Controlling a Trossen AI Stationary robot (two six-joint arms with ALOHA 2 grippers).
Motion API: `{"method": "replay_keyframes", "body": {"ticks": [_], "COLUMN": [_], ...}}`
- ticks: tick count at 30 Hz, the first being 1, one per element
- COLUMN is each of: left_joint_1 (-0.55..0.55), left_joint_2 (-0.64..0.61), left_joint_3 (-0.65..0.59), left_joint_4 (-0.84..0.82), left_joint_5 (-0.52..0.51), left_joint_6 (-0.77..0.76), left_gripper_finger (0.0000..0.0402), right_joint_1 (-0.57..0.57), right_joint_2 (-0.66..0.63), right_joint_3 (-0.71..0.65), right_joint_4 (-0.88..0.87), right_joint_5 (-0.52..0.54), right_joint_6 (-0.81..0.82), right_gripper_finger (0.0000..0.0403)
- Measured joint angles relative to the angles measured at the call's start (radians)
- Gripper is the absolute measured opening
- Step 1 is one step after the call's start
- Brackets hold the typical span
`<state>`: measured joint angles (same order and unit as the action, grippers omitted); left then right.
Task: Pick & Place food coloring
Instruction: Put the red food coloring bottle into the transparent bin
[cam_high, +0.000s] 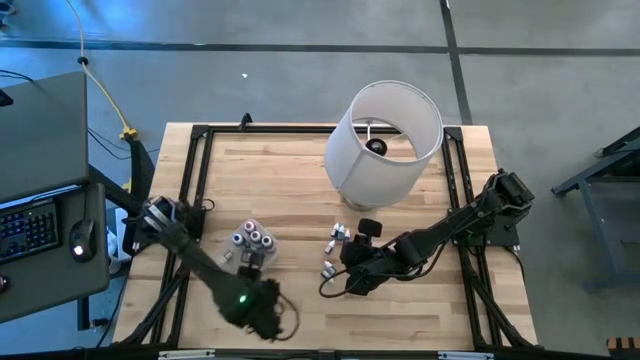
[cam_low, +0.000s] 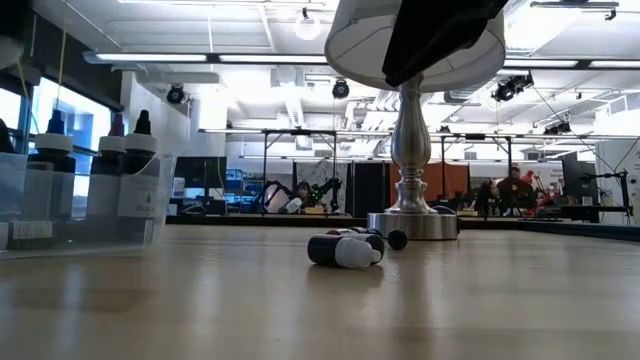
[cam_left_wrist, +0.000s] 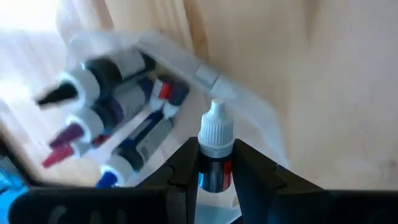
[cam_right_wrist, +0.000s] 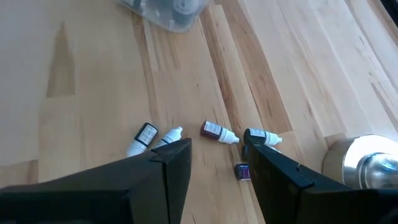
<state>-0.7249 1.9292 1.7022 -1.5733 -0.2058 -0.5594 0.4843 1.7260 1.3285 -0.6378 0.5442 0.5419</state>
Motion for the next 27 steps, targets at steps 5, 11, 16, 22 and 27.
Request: {"method": "replay_keyframes", "body": {"ticks": [5, 11, 16, 22, 27], "left_joint_1": [-0.045, -0.023, -0.001, 0.035, 0.063], "left_joint_2": [-0.113, -0.200, -0.216, -0.217, -0.217], "left_joint_3": [-0.214, -0.498, -0.575, -0.577, -0.577], "left_joint_4": [0.003, 0.230, 0.389, 0.395, 0.400], "left_joint_5": [-0.018, 0.114, 0.148, 0.140, 0.141], "left_joint_6": [-0.156, -0.220, -0.161, -0.151, -0.149], "left_gripper_finger": [0.0076, 0.0076, 0.0076, 0.0077, 0.0091], "right_joint_1": [0.000, -0.002, -0.012, -0.030, -0.033], "right_joint_2": [0.000, 0.000, 0.000, 0.000, 0.000], "right_joint_3": [0.000, 0.000, 0.000, 0.000, -0.003], "right_joint_4": [0.020, 0.033, 0.042, 0.079, 0.092], "right_joint_5": [-0.002, 0.006, 0.004, -0.001, -0.005], "right_joint_6": [0.000, -0.013, -0.038, -0.047, -0.045], "right_gripper_finger": [0.0149, 0.0149, 0.0149, 0.0149, 0.0149]}}
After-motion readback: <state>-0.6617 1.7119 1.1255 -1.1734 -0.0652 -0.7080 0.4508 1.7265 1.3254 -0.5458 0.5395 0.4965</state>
